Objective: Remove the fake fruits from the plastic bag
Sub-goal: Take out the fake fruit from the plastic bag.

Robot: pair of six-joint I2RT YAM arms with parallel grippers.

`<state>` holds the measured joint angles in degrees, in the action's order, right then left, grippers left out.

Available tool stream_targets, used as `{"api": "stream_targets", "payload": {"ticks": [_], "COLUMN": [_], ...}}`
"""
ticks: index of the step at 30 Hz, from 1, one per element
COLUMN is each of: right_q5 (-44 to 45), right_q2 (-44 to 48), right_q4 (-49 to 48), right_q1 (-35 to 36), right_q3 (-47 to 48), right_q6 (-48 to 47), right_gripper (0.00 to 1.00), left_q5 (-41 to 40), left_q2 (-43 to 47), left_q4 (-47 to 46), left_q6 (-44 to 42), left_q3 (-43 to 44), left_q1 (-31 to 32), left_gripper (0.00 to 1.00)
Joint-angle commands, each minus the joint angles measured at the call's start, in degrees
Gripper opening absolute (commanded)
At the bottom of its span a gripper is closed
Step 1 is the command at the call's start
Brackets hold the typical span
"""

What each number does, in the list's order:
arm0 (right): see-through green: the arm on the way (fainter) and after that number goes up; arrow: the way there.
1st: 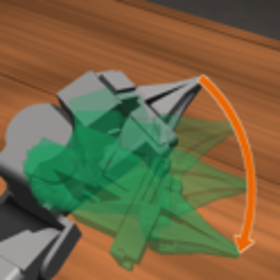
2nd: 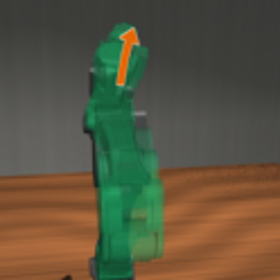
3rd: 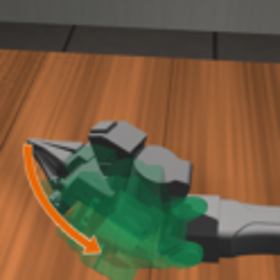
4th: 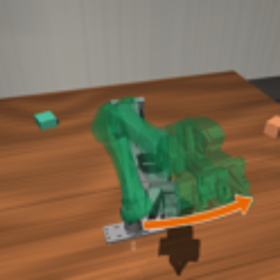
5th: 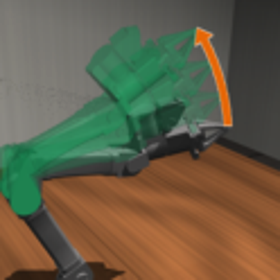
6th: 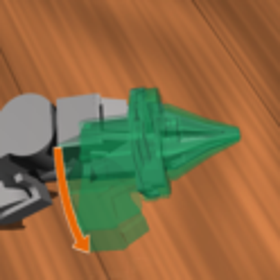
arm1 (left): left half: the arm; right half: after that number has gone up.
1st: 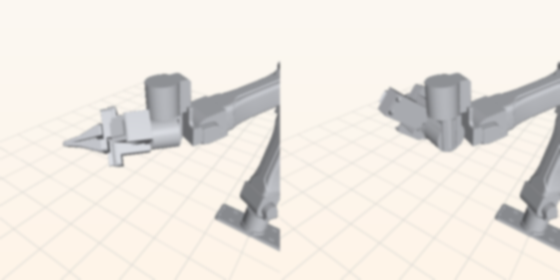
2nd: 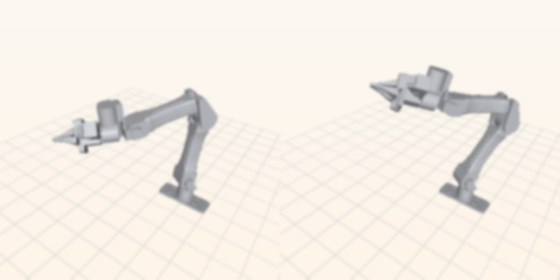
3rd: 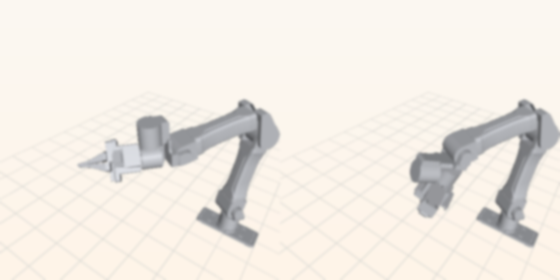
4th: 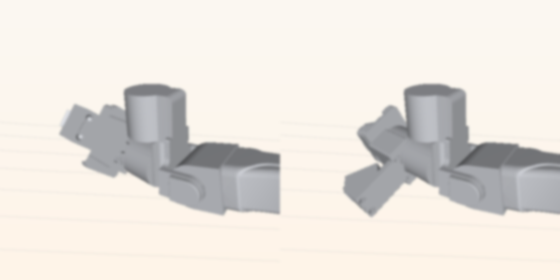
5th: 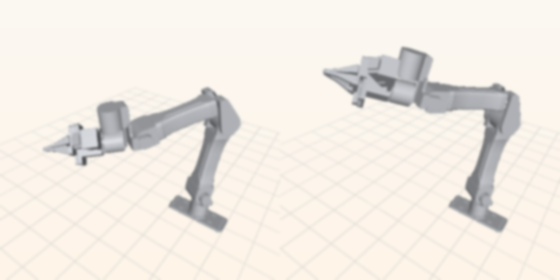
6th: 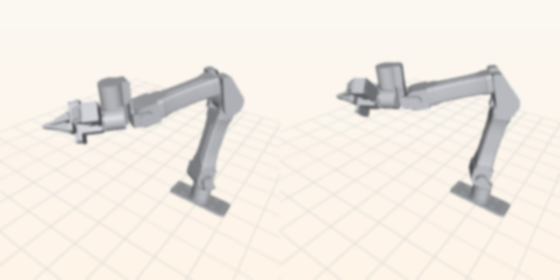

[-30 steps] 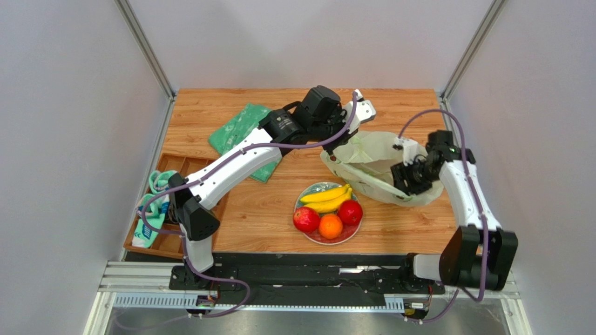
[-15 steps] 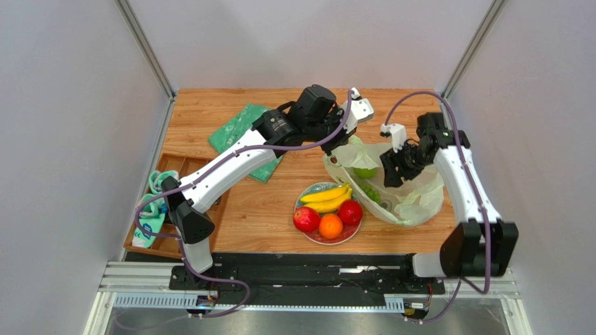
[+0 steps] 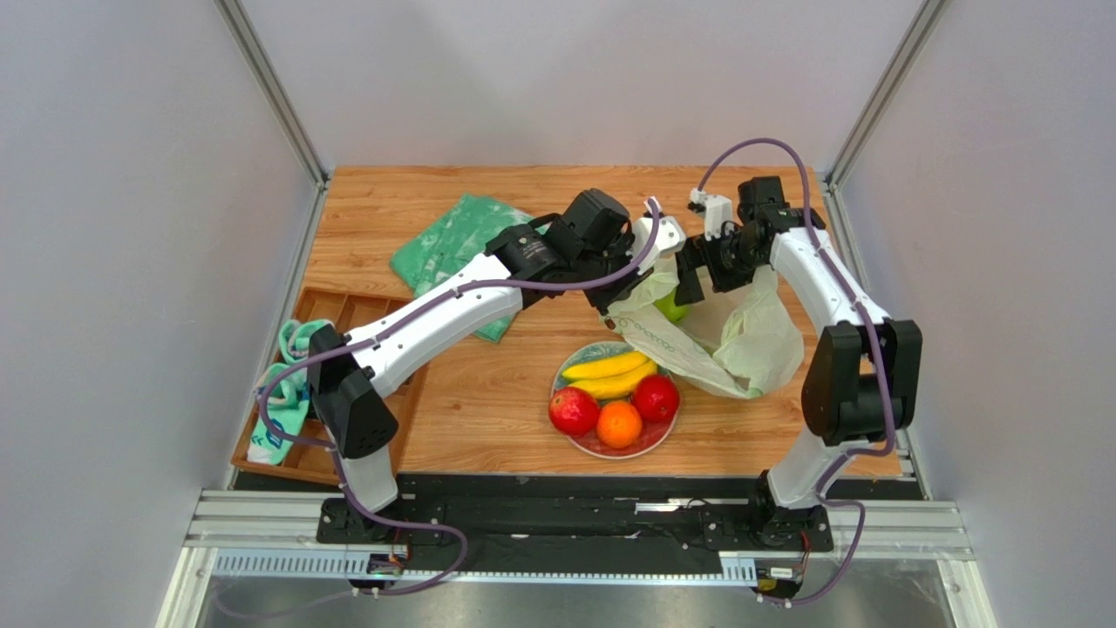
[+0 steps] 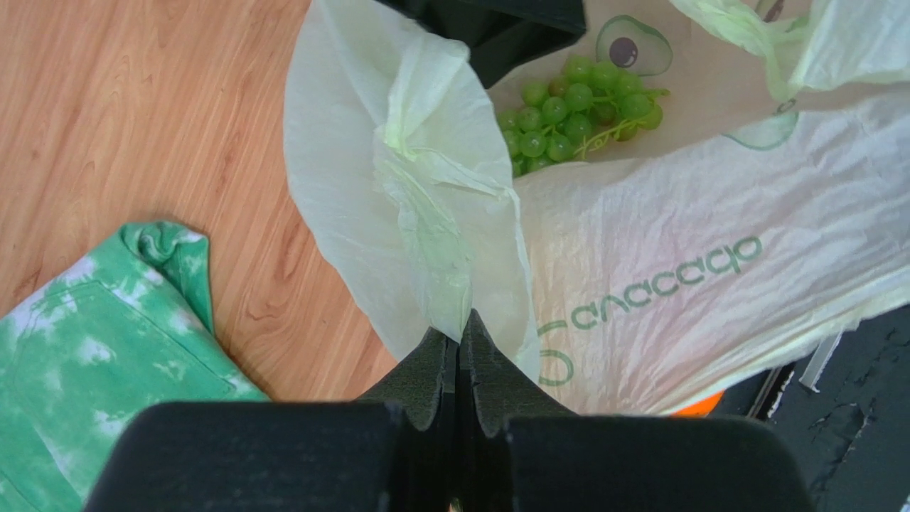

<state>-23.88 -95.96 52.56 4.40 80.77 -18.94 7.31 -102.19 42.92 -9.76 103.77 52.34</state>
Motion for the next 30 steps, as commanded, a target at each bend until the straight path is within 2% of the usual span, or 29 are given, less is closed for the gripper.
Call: {"api": "stream_targets", "payload": {"ticks": [1,8,12,17,20,21,25,27,30], "right_q5": [0.33,-1.08,1.19,2.35,1.12,0.77,-0.2,-0.38,-0.29], "right_q2": [-6.15,-13.72,-17.58,-20.31,-20.58,-20.32,-17.6,-14.0,-8.55], "right_q4": [-4.04,-2.81,-2.11,-1.67,-1.49,-1.49,-0.01,0.44,2.2], "right_q1": [0.96,2.89,4.99,5.79,5.88,5.79,5.44,4.83,3.95], "right_q3": [6.93,13.0,14.32,15.38,15.47,15.47,15.29,14.15,12.05], "right_q6": [5.93,7.16,7.16,7.42,6.64,6.11,4.62,3.91,1.81], "right_gripper": [0.96,0.96,0.97,0.89,0.75,0.64,0.48,0.36,0.32], "left_q5": [1.57,1.04,2.18,2.18,1.65,1.57,0.25,-0.54,-1.6], "left_q2": [0.24,-0.55,-0.47,-0.46,-0.46,-0.46,-1.08,-1.17,-1.43], "left_q4": [-1.26,-1.17,-0.99,-0.9,-0.9,-0.9,-1.25,-1.52,-1.87], "left_q6": [2.29,1.5,1.94,1.5,1.06,1.06,0.36,-0.35,-0.87], "left_q3": [2.14,3.11,2.58,2.58,2.41,2.23,2.32,2.32,2.76], "left_q1": [-0.31,-0.31,-0.31,-0.31,-0.31,-0.31,-0.31,-0.31,-0.39], "left_gripper": [0.0,0.0,0.0,0.0,0.0,0.0,0.0,0.0,0.0]}}
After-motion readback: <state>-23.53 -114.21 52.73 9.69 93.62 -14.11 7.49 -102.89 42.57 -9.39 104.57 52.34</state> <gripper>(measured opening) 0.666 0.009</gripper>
